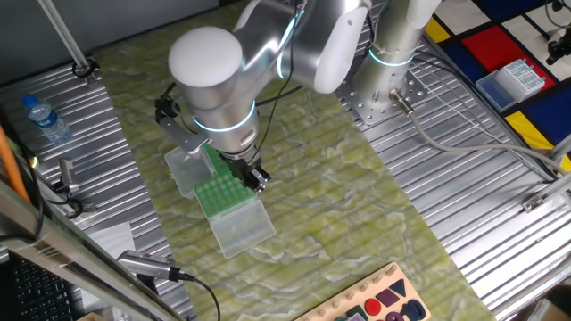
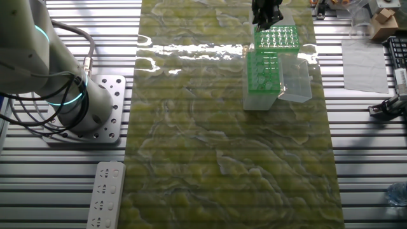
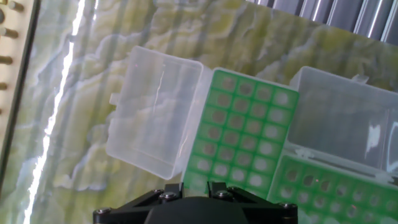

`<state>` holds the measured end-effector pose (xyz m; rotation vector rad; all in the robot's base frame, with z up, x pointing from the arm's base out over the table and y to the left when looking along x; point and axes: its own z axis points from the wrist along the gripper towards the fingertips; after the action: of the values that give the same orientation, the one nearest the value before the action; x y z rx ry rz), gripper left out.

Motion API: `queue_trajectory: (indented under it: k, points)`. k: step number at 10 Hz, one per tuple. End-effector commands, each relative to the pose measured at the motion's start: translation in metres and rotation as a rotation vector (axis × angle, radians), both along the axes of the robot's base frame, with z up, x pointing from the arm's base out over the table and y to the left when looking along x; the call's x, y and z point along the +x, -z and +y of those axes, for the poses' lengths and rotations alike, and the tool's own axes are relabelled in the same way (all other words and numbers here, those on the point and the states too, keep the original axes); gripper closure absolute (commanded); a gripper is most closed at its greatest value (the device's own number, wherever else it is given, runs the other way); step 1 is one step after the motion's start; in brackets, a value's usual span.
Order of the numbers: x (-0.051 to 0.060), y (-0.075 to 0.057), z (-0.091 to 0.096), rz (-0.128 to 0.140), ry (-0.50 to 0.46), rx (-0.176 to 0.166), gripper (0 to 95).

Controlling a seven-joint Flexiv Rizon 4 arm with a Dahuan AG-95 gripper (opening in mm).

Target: Transfer all large pipette tips from one holder to another

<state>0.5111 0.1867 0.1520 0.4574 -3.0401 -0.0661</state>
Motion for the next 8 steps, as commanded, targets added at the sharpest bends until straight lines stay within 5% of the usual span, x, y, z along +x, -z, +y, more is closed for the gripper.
queue_trajectory:
  k: [1, 4, 8]
  points:
    - [0.000, 0.001, 0.000, -0.008, 0.005, 0.000, 95.0]
    - [0.000, -0.006, 0.001, -0.003, 0.010, 0.000, 95.0]
    - [0.001, -0.038, 0.006, 0.009, 0.008, 0.000, 95.0]
